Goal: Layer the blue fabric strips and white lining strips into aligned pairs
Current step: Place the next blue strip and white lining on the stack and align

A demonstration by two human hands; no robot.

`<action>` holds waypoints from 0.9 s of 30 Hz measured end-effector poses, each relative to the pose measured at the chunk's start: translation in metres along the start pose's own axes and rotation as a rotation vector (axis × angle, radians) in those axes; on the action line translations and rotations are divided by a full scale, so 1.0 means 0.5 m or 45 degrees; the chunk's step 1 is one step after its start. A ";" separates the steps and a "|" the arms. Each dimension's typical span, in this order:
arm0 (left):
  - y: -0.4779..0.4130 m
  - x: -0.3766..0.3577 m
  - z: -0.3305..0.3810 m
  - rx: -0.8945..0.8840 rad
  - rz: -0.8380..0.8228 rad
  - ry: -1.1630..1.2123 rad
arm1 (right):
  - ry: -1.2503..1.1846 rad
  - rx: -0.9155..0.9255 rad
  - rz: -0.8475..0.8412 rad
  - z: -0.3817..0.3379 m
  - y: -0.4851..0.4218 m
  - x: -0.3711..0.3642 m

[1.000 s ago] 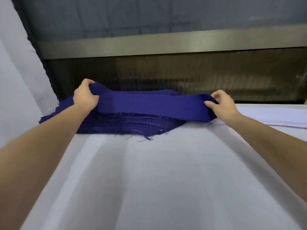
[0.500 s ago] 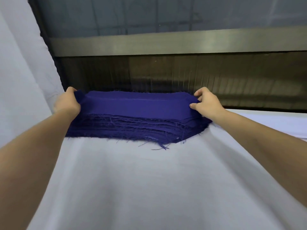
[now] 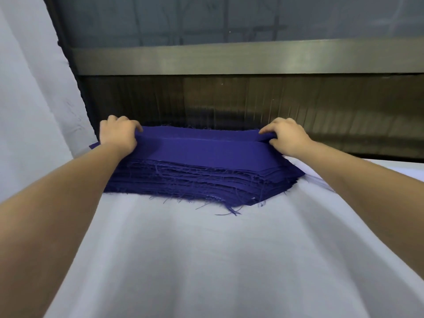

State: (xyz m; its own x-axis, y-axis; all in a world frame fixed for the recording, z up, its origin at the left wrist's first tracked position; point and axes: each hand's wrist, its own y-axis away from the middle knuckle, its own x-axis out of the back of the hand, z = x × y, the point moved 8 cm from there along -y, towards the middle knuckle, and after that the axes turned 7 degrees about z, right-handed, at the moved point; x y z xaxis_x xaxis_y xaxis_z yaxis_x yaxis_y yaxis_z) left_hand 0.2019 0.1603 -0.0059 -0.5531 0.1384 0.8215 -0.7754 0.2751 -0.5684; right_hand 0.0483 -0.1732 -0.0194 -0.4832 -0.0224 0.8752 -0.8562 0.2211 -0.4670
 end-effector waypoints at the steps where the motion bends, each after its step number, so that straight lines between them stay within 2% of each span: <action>1: -0.004 0.000 0.022 -0.024 -0.016 0.065 | 0.036 0.024 -0.063 -0.005 -0.009 -0.006; 4: -0.007 -0.001 0.097 -0.072 -0.071 0.344 | 0.103 0.081 -0.176 -0.017 -0.031 -0.014; 8: -0.009 -0.001 0.208 -0.171 -0.133 0.564 | 0.163 0.191 -0.163 -0.035 -0.045 -0.011; 13: -0.010 -0.004 0.313 -0.296 -0.193 0.674 | -0.066 0.069 -0.076 -0.026 -0.052 -0.006; 16: -0.012 -0.001 0.343 -0.327 -0.180 0.699 | -0.247 -0.012 -0.005 -0.018 -0.061 0.003; 20: -0.008 0.006 0.368 -0.364 -0.174 0.722 | -0.427 -0.006 0.041 -0.019 -0.064 0.019; 23: 0.000 0.014 0.386 -0.401 -0.171 0.671 | -0.395 0.001 0.127 -0.021 -0.068 0.032; 27: 0.007 0.041 0.410 -0.418 0.013 0.526 | -0.310 -0.015 0.333 -0.036 -0.073 0.056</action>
State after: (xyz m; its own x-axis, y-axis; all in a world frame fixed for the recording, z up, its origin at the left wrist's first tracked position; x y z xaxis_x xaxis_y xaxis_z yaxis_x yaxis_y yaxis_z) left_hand 0.1254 -0.0310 -0.0005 -0.3429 0.4879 0.8027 -0.5977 0.5459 -0.5871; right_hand 0.0693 -0.1647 0.0247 -0.7162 -0.1950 0.6701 -0.6965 0.2610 -0.6684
